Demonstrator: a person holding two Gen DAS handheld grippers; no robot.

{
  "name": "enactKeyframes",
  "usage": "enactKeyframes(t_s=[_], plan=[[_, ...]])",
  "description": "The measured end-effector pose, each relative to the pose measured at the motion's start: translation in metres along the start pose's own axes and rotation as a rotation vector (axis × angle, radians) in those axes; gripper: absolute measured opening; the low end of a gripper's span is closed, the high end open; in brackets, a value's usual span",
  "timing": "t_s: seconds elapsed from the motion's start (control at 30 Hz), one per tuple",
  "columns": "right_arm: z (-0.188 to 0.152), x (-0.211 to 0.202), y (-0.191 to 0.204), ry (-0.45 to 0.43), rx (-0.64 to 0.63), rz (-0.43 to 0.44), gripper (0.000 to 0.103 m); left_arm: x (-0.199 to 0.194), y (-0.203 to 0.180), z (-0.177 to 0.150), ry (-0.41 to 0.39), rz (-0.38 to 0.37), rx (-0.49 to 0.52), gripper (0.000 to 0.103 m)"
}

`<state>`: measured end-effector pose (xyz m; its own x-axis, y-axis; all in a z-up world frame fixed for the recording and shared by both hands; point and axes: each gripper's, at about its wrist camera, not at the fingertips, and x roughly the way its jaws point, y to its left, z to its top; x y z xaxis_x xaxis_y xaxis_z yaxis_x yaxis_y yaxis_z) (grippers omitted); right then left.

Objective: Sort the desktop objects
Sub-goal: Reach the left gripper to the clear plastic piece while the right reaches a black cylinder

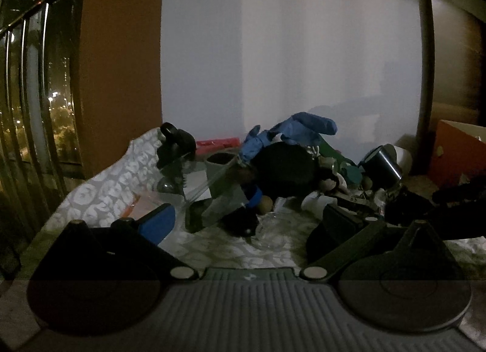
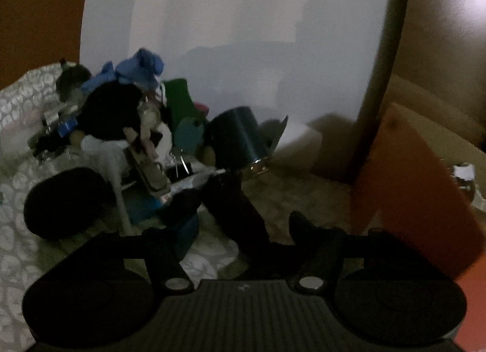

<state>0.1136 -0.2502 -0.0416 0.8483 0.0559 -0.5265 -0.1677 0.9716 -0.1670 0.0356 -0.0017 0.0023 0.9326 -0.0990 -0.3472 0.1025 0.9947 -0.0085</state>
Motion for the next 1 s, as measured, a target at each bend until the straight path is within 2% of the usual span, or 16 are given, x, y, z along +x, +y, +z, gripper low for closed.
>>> enactKeyframes(t_s=[0.1, 0.2, 0.23, 0.27, 0.3, 0.37, 0.47, 0.6, 0.8, 1.0], plan=[[0.0, 0.014, -0.002, 0.056, 0.009, 0.035, 0.068, 0.002, -0.001, -0.002, 0.011, -0.013, 0.006, 0.103], [0.0, 0.015, -0.004, 0.06, 0.031, 0.041, 0.067, 0.004, -0.001, -0.003, 0.021, -0.011, 0.011, 0.103], [-0.001, 0.016, -0.005, 0.061, 0.037, 0.045, 0.059, 0.004, -0.002, -0.004, 0.024, -0.009, 0.012, 0.103], [-0.002, 0.015, -0.004, 0.056, 0.039, 0.044, 0.03, 0.005, -0.002, -0.004, 0.028, -0.005, 0.014, 0.103], [-0.003, 0.013, -0.003, 0.05, 0.038, 0.031, 0.026, 0.007, -0.002, -0.005, 0.033, -0.003, 0.017, 0.103], [-0.003, 0.014, -0.002, 0.047, 0.039, 0.017, 0.026, 0.009, -0.003, -0.005, 0.037, 0.001, 0.02, 0.102], [-0.003, 0.008, -0.008, 0.023, 0.084, 0.028, 0.026, 0.017, -0.002, -0.003, 0.063, 0.014, 0.009, 0.095], [-0.003, 0.003, -0.01, 0.0, 0.101, 0.049, 0.026, 0.034, 0.001, 0.001, 0.109, 0.044, -0.023, 0.078], [-0.002, -0.001, -0.012, -0.016, 0.109, 0.065, 0.026, 0.047, 0.001, 0.003, 0.116, 0.079, -0.018, 0.077], [-0.001, -0.003, -0.013, -0.024, 0.115, 0.075, 0.026, 0.048, -0.009, -0.002, 0.185, 0.036, 0.015, 0.055]])
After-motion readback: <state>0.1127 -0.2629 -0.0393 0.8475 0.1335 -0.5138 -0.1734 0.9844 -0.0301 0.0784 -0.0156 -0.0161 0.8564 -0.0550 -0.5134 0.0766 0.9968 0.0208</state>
